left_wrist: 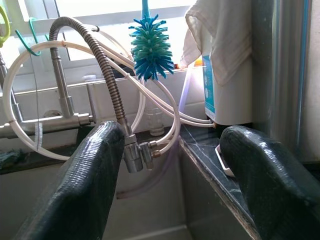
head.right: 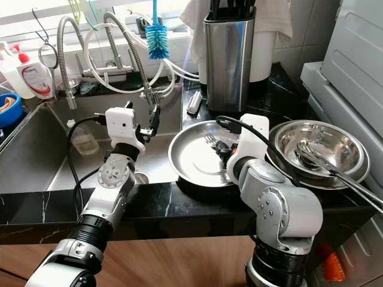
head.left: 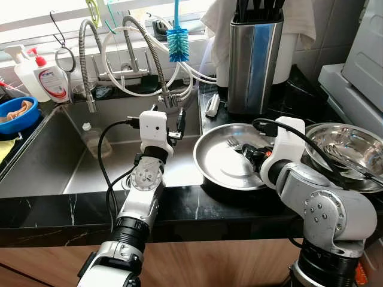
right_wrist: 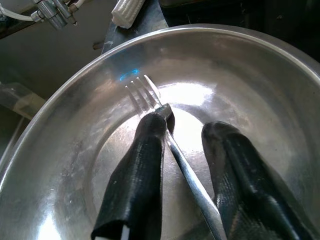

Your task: Kitchen organization

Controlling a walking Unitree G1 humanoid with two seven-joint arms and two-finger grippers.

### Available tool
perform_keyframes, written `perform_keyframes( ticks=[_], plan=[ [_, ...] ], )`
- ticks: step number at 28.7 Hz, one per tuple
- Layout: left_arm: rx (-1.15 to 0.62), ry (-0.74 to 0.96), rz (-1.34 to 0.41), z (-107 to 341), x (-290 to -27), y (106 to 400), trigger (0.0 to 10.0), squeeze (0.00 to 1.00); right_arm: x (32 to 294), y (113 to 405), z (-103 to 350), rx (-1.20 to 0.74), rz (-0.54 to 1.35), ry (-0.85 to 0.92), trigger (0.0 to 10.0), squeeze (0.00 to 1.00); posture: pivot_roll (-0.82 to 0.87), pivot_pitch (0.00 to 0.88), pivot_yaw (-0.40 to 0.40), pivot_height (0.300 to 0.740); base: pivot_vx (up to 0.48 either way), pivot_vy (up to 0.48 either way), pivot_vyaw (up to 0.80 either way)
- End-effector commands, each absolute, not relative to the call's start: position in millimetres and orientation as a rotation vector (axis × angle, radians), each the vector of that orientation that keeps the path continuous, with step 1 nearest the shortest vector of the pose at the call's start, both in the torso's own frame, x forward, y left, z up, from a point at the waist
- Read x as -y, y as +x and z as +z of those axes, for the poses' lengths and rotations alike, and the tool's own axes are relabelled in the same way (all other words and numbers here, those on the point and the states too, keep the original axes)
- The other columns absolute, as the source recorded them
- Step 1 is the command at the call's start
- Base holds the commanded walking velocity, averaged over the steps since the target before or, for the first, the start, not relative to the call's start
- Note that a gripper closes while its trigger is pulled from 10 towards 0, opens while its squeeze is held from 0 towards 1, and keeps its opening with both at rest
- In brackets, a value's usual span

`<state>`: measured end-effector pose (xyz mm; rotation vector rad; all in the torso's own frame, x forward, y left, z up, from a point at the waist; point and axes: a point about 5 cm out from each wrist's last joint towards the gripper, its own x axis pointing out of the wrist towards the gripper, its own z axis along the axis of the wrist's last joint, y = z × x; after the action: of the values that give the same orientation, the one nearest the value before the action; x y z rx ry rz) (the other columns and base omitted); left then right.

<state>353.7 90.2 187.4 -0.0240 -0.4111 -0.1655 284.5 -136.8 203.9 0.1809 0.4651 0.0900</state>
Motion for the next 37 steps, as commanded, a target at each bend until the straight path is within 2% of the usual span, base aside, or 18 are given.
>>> perform_keyframes(
  ticks=[1,27,33,34,35,36,37],
  plan=[
    [0.375,-0.028,-0.156,182,-96,355,10.0,0.0,133,287,206,-0.47,0.11,0.185,0.0,0.0,-0.32,0.0,0.102,0.74,0.0,0.0,0.0],
    [0.371,-0.031,-0.184,183,-94,356,10.0,0.0,135,291,213,-0.426,0.141,0.172,0.0,0.0,-0.31,0.0,0.103,0.74,0.0,0.0,0.0],
    [0.371,-0.031,-0.179,184,-95,357,10.0,0.0,138,299,237,-0.286,0.137,0.242,0.0,0.0,-0.31,0.0,0.103,0.74,0.0,0.0,0.0],
    [0.37,-0.031,-0.178,184,-95,357,10.0,0.0,138,300,238,-0.275,0.142,0.235,9.3,0.0,-0.31,0.0,0.104,0.74,0.0,0.0,0.0],
    [0.37,-0.031,-0.178,184,-95,357,10.0,0.0,138,300,239,-0.269,0.145,0.229,9.3,0.0,-0.31,0.0,0.104,0.74,0.0,0.0,0.0],
    [0.369,-0.034,-0.177,184,-95,357,10.0,0.0,138,301,240,-0.262,0.151,0.217,10.0,0.0,-0.31,0.0,0.105,0.74,0.0,0.0,0.0],
    [0.363,-0.055,-0.167,184,-96,358,10.0,0.0,139,301,244,-0.25,0.172,0.181,10.0,0.0,-0.31,0.0,0.105,0.74,0.0,0.0,0.0]
  ],
)
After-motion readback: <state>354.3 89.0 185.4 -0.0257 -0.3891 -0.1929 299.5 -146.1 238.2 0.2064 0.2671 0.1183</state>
